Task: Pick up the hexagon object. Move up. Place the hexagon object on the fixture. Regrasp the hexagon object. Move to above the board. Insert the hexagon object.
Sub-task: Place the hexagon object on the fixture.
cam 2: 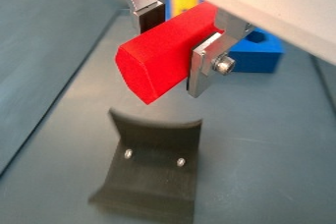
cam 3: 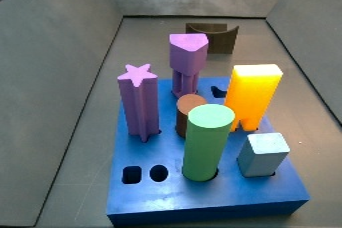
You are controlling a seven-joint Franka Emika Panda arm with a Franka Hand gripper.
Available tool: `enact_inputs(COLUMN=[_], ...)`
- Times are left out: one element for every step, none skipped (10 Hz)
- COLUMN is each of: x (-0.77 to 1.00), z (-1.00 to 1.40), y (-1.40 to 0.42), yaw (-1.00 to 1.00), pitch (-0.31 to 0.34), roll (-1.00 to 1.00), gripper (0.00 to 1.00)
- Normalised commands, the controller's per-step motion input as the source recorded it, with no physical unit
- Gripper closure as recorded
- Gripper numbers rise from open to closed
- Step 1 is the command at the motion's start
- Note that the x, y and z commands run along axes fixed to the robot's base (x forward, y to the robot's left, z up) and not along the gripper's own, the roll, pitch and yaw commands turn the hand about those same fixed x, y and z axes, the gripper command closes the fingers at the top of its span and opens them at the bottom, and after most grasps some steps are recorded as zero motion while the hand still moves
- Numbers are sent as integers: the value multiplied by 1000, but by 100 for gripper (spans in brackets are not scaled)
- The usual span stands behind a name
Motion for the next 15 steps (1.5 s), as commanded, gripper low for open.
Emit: enact_inputs(x=[476,390,288,224,163,99,74,76,83,84,82,80,79,127,133], z=[-111,-47,-10,-7,-6,-8,-4,0,-7,-3,-6,4,3,-1000,-1000], y=[492,315,89,29,37,48,42,38,32,33,39,36,35,75,81], yaw=[1000,1000,1000,1000,1000,779,502,262,91,-56,-114,-140,-145,-168,-173], pitch=[195,239,323,407,527,629,617,578,521,420,351,289,238,99,75], roll=[-678,-704,-750,-787,-864,-815,-654,-488,-360,-264,-208,-161,-122,-1000,-1000], gripper=[100,100,100,100,100,100,100,100,100,100,100,100,100,100,100])
